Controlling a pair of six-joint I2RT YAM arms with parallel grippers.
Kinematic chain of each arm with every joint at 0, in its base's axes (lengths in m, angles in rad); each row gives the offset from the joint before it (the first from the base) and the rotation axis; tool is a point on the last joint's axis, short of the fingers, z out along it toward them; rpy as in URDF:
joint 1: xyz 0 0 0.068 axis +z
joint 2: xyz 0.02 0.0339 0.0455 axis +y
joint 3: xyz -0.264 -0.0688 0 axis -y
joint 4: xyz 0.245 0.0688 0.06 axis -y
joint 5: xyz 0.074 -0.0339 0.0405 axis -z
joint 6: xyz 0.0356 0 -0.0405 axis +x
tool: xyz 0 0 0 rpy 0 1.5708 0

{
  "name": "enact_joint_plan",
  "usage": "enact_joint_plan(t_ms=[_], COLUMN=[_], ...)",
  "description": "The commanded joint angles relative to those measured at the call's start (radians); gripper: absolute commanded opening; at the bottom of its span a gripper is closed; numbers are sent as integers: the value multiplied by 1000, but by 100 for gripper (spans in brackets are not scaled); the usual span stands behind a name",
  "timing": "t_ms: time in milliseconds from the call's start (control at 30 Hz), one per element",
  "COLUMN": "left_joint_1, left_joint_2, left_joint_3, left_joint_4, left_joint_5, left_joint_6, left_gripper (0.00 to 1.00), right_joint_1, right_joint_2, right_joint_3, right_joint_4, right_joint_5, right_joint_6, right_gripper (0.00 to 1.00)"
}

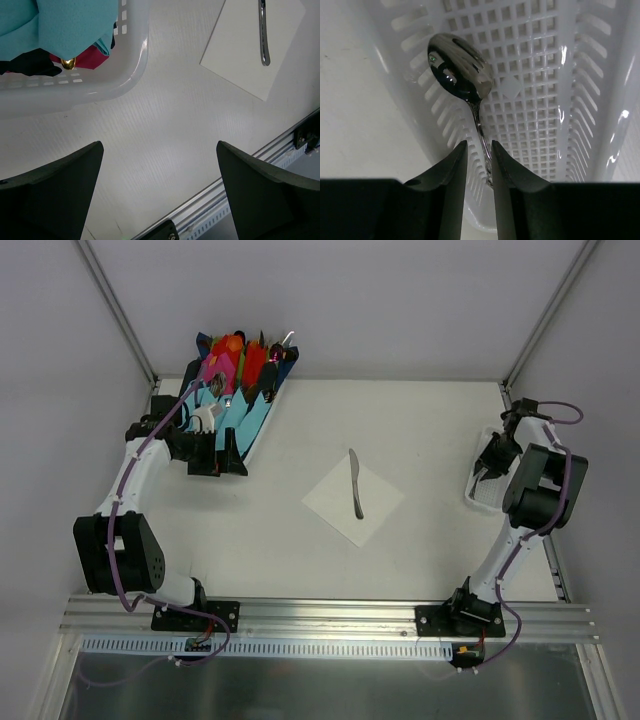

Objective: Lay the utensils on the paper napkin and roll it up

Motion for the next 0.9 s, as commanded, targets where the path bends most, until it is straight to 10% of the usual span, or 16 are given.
enact_joint_plan(t_ms=[0,233,467,867], left_joint_1=[8,9,9,8], left_joint_2=[7,15,6,-31], left_joint_3=[27,41,38,69], left_joint_4=[-12,-12,-13,-15], left_joint_5=[17,13,4,-51], left_joint_6=[10,4,4,30], left_gripper=[99,99,99,99], right_joint_1=[0,0,2,69], right_joint_2=[31,58,60,-234], right_joint_3=[15,18,27,87], right_joint_4=[9,-4,-13,-157], right_joint_5=[-3,28,4,151], right_joint_6=[-13,-40,-49,-119], right_gripper=[29,26,1,0])
